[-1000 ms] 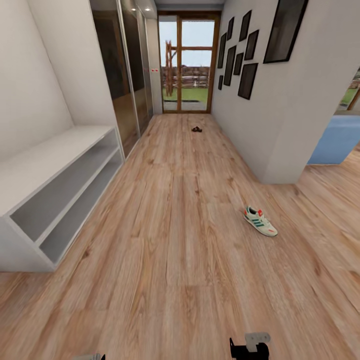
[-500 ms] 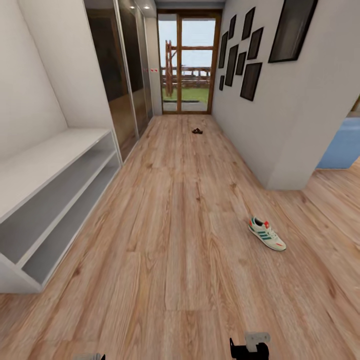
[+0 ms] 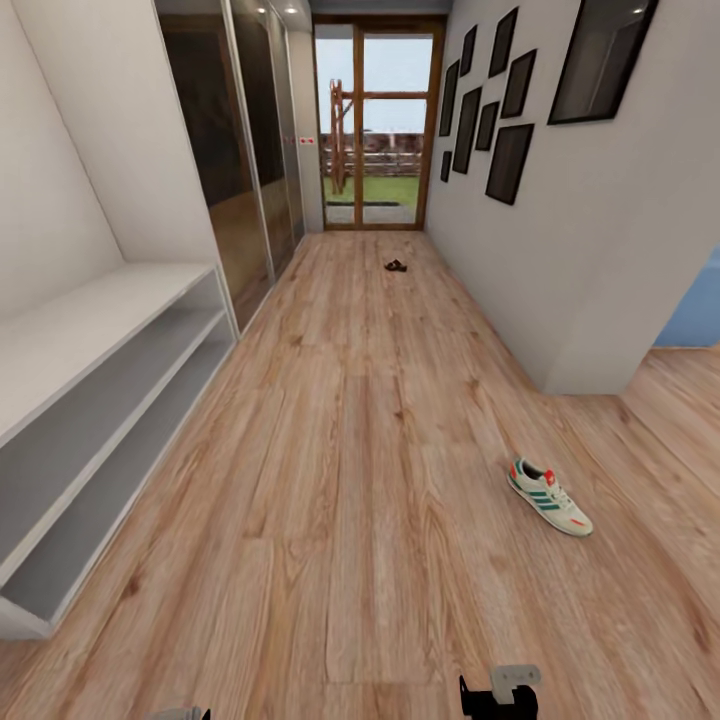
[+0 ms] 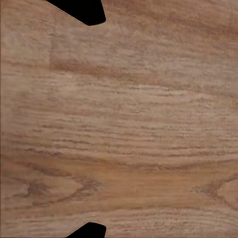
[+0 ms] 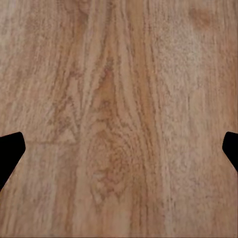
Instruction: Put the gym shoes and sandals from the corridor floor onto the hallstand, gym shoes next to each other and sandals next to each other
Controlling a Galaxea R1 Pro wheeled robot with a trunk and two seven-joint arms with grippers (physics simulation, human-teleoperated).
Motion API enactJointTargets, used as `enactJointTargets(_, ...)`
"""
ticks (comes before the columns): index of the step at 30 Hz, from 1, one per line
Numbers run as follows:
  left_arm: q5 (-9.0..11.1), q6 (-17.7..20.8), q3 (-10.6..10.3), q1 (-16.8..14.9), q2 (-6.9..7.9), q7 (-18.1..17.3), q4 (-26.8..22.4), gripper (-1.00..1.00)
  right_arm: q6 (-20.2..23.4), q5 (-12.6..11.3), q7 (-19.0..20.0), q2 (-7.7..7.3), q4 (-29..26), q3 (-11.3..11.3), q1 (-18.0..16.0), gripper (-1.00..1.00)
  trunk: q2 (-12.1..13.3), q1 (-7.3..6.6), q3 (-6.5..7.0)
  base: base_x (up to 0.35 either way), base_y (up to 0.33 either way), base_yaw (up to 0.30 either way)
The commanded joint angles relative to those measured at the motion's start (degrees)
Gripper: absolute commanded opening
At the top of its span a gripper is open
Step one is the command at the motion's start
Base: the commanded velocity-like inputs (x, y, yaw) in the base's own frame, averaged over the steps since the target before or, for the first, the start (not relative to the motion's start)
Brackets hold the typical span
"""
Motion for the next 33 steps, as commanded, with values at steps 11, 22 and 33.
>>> enactJointTargets(11, 0.3, -0.06, 0.35, -0.02, -0.01, -0.6, 0.06, 1.0, -0.14, 0.67, -0.27, 0.02, 0.05, -0.43, -0.03, 1.0, -0.02, 0.02, -0.05, 0.339, 0.0, 0.0)
enactJointTargets(22, 0.28, -0.06, 0.36, -0.04, -0.01, -0.6, 0.06, 1.0, -0.14, 0.67, -0.27, 0.02, 0.05, -0.43, -0.03, 1.0, -0.02, 0.02, -0.05, 0.339, 0.0, 0.0)
enactJointTargets(33, 0.28, -0.06, 0.33, -0.05, -0.03, -0.6, 0.08, 1.0, -0.14, 0.67, -0.27, 0.02, 0.05, -0.43, -0.03, 1.0, -0.02, 0.02, -0.05, 0.338, 0.0, 0.0)
